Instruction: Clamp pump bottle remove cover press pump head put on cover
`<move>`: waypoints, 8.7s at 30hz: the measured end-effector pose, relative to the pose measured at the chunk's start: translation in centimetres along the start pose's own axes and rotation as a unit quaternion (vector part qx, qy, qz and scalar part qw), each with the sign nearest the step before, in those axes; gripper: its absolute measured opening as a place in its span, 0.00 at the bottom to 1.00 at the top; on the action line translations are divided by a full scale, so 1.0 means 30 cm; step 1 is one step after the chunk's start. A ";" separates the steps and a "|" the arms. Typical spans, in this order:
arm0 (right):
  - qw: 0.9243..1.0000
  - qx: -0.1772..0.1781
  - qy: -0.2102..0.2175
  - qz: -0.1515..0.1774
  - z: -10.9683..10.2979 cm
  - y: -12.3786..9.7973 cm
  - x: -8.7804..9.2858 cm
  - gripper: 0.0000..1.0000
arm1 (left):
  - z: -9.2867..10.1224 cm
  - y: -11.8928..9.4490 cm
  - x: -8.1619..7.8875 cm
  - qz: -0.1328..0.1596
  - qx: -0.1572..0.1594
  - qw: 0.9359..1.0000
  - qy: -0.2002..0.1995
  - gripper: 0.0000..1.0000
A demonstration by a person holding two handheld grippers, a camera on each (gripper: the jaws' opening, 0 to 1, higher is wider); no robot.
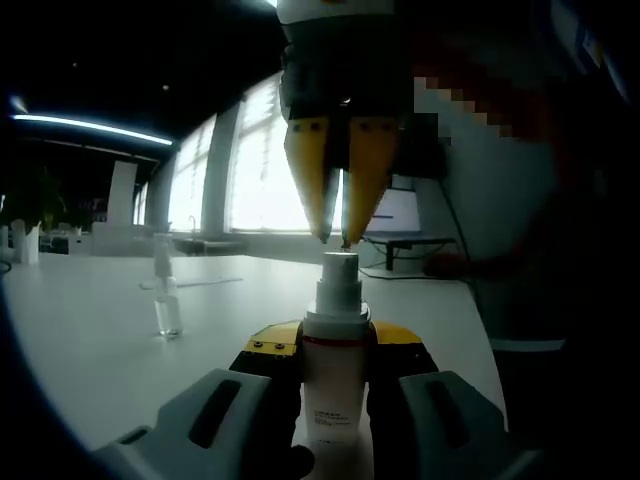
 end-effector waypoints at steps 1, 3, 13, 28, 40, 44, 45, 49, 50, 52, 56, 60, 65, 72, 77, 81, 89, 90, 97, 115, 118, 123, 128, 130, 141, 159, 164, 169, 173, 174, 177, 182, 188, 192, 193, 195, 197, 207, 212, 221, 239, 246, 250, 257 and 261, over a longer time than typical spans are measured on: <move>1.000 0.001 0.001 0.001 0.003 -0.002 0.000 0.01 | 0.000 0.000 0.000 0.000 0.000 1.000 0.000 0.15; 1.000 0.004 0.002 0.005 0.002 -0.004 0.000 0.02 | 0.001 0.000 -0.001 0.000 0.000 1.000 0.000 0.15; 0.998 0.017 0.017 0.066 0.004 -0.018 0.028 0.04 | 0.001 -0.001 0.000 0.000 0.000 1.000 0.000 0.15; 0.976 0.068 0.104 0.181 0.010 -0.048 0.076 0.09 | 0.004 -0.002 -0.002 0.000 -0.001 1.000 0.000 0.15; 0.906 0.160 0.224 0.322 0.041 -0.067 0.177 0.09 | 0.005 -0.002 -0.003 -0.001 -0.003 1.000 -0.001 0.15; 0.885 0.176 0.240 0.358 0.032 -0.072 0.196 0.09 | 0.001 -0.002 -0.001 -0.001 -0.003 1.000 -0.002 0.15; 0.883 0.179 0.242 0.360 0.027 -0.070 0.202 0.09 | 0.001 -0.002 0.000 0.000 -0.003 1.000 -0.002 0.15; 0.868 0.212 0.247 0.374 0.013 -0.053 0.218 0.09 | -0.003 -0.003 0.001 0.000 -0.003 1.000 -0.005 0.15; 0.865 0.213 0.252 0.377 0.011 -0.050 0.221 0.10 | -0.003 -0.003 0.001 0.000 -0.004 1.000 -0.004 0.15; 0.842 0.230 0.271 0.405 -0.002 -0.050 0.229 0.10 | 0.000 -0.003 0.000 0.000 -0.004 1.000 -0.004 0.15; 0.809 0.261 0.298 0.435 -0.015 -0.048 0.261 0.12 | 0.002 -0.002 -0.001 -0.001 -0.003 1.000 -0.003 0.15; 0.763 0.289 0.329 0.476 -0.041 -0.054 0.287 0.14 | 0.000 -0.003 0.000 -0.001 -0.004 1.000 -0.005 0.15; 0.733 0.323 0.350 0.487 -0.082 -0.017 0.320 0.18 | -0.004 -0.002 0.001 0.000 -0.003 1.000 -0.005 0.15; 0.665 0.361 0.409 0.509 -0.095 0.013 0.417 0.18 | -0.002 0.000 0.001 0.000 0.000 1.000 -0.008 0.15; 0.647 0.371 0.433 0.507 -0.109 0.040 0.476 0.19 | -0.005 -0.001 0.002 0.000 -0.001 1.000 -0.008 0.15; 0.640 0.376 0.442 0.504 -0.115 0.062 0.500 0.20 | -0.007 -0.001 0.001 0.000 -0.003 1.000 -0.009 0.15; 0.637 0.397 0.444 0.490 -0.137 0.120 0.505 0.21 | -0.006 -0.004 0.001 -0.001 -0.008 1.000 -0.005 0.15; 0.649 0.402 0.439 0.473 -0.153 0.136 0.516 0.21 | -0.007 -0.004 0.001 -0.001 -0.008 1.000 -0.005 0.15; 0.624 0.402 0.468 0.480 -0.166 0.172 0.538 0.21 | -0.009 -0.002 0.000 0.000 -0.008 1.000 -0.008 0.15; 0.617 0.399 0.471 0.488 -0.187 0.282 0.574 0.20 | -0.020 -0.002 0.003 -0.002 -0.019 1.000 -0.016 0.15; 0.633 0.401 0.473 0.464 -0.179 0.303 0.576 0.21 | -0.014 -0.002 0.002 -0.002 -0.019 1.000 -0.008 0.15; 0.641 0.405 0.468 0.454 -0.169 0.318 0.585 0.20 | -0.015 -0.003 0.002 -0.003 -0.021 1.000 -0.009 0.15; 0.645 0.399 0.477 0.444 -0.166 0.328 0.589 0.18 | -0.015 -0.004 0.002 -0.004 -0.023 1.000 -0.006 0.15; 0.647 0.398 0.478 0.441 -0.166 0.332 0.587 0.18 | -0.018 -0.004 0.003 -0.004 -0.025 1.000 -0.006 0.15; 0.661 0.408 0.464 0.425 -0.165 0.343 0.578 0.14 | -0.024 -0.005 0.004 -0.005 -0.029 1.000 -0.004 0.15; 0.658 0.380 0.471 0.449 -0.166 0.335 0.555 0.13 | -0.023 -0.005 0.002 -0.005 -0.029 1.000 -0.004 0.15; 0.660 0.383 0.459 0.455 -0.166 0.299 0.537 0.13 | -0.021 -0.006 0.001 -0.005 -0.029 1.000 -0.003 0.15; 0.647 0.386 0.453 0.477 -0.167 0.199 0.516 0.13 | -0.021 -0.005 0.001 -0.006 -0.028 1.000 -0.003 0.15; 0.636 0.374 0.452 0.502 -0.179 0.131 0.476 0.13 | -0.019 -0.005 0.001 -0.006 -0.028 1.000 -0.001 0.15; 0.633 0.362 0.454 0.512 -0.183 0.119 0.454 0.13 | -0.018 -0.005 0.000 -0.006 -0.028 1.000 -0.001 0.15; 0.638 0.358 0.444 0.518 -0.198 0.102 0.407 0.13 | -0.016 -0.005 0.000 -0.006 -0.029 1.000 0.000 0.15; 0.647 0.358 0.425 0.521 -0.200 0.071 0.363 0.13 | -0.016 -0.005 -0.001 -0.007 -0.030 1.000 0.000 0.15; 0.647 0.345 0.419 0.536 -0.203 0.030 0.319 0.12 | -0.018 -0.004 -0.001 -0.008 -0.033 0.999 0.002 0.15; 0.648 0.341 0.415 0.540 -0.206 0.015 0.295 0.12 | -0.018 -0.004 -0.001 -0.009 -0.033 0.999 0.003 0.15; 0.649 0.343 0.414 0.539 -0.204 0.013 0.292 0.12 | -0.018 -0.004 -0.001 -0.009 -0.033 0.999 0.003 0.15; 0.649 0.345 0.413 0.538 -0.199 0.010 0.292 0.12 | -0.017 -0.004 -0.002 -0.009 -0.034 0.999 0.003 0.15; 0.648 0.342 0.414 0.540 -0.196 0.008 0.288 0.12 | -0.015 -0.003 -0.001 -0.011 -0.039 0.999 0.004 0.15; 0.651 0.340 0.401 0.547 -0.189 0.000 0.221 0.12 | -0.015 -0.004 -0.002 -0.014 -0.046 0.999 0.011 0.15; 0.655 0.328 0.401 0.550 -0.180 0.011 0.189 0.12 | -0.013 -0.004 -0.003 -0.014 -0.046 0.999 0.012 0.15; 0.661 0.315 0.408 0.545 -0.161 0.049 0.155 0.12 | -0.019 -0.005 -0.002 -0.015 -0.051 0.999 0.012 0.15; 0.685 0.336 0.410 0.499 -0.167 0.110 0.140 0.12 | -0.016 -0.005 -0.002 -0.016 -0.052 0.998 0.018 0.15; 0.691 0.344 0.409 0.487 -0.167 0.131 0.134 0.12 | -0.019 -0.004 -0.001 -0.016 -0.053 0.998 0.022 0.15; 0.688 0.350 0.411 0.484 -0.167 0.134 0.127 0.12 | -0.020 -0.004 0.000 -0.017 -0.053 0.998 0.022 0.15; 0.685 0.366 0.405 0.482 -0.168 0.138 0.126 0.13 | -0.021 -0.004 0.000 -0.017 -0.054 0.998 0.022 0.15; 0.685 0.366 0.403 0.484 -0.167 0.138 0.127 0.13 | -0.021 -0.005 0.000 -0.017 -0.053 0.998 0.022 0.15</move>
Point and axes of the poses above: the point that each gripper's makers call its tool centre point, and the gripper's own axes: y roughly forward along the fingers, z roughly to its right, x roughly out of its underside, the point moved 7 cm from there along -y, roughly backward along the fingers, and after that the axes turned 11 degrees about y, right-handed, at the moved point
